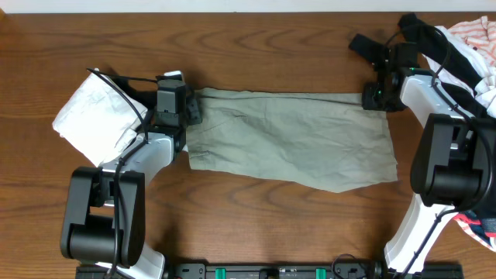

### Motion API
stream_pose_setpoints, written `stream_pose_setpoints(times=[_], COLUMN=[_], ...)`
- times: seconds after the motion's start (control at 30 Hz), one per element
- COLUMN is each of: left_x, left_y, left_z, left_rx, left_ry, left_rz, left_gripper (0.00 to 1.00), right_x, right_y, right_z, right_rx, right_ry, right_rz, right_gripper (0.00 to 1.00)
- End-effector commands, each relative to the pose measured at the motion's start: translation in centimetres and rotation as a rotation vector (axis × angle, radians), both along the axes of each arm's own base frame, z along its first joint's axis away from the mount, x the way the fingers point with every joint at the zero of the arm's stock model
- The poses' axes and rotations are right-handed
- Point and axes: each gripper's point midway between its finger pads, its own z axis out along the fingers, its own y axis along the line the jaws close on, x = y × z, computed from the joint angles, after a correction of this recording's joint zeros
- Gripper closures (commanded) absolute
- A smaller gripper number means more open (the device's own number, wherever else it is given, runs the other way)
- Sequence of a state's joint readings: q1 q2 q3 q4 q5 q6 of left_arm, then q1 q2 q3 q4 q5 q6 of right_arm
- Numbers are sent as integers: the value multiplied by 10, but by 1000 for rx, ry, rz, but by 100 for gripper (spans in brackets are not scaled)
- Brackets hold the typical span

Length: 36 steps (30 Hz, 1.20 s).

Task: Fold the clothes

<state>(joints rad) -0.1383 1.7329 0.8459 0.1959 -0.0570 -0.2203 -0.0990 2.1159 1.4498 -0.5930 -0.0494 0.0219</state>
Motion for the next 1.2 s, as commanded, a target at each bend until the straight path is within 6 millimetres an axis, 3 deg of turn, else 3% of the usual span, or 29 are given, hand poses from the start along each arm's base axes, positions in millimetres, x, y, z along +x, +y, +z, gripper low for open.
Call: stream_pose_setpoints(times=[0.0, 0.2, 0.33, 0.43, 0.6, 0.73, 0.87, 1.17], left_x=[0, -8, -19, -37, -63, -72, -79, -104], left_y=[-3, -1, 0, 2, -15, -39, -51, -46], left_z=[3, 23, 45, 55, 38, 19, -4, -45], left_rx=[-17, 8, 8, 12, -6, -32, -18, 7], left_ry=[1, -3, -14, 24, 145, 208, 273, 444], left_rz=[-13, -38, -40, -39, -104, -180, -212, -209], left_gripper=[64, 62, 59, 58, 58, 59, 59, 58], right_x=[2, 1, -11, -40, -65, -75, -80, -88], right_y=[-16, -16, -13, 0, 7, 15, 23, 23], right_z=[33, 86, 97, 82, 61, 43, 26, 3], right_rx=[-47, -56, -47, -1, 27, 65, 103, 100], right_ry=[-63, -157, -137, -8, 98, 128, 134, 127], right_rz=[-39, -41, -37, 44, 102, 142, 150, 153], right_gripper=[48, 32, 28, 30, 41, 44, 44, 44])
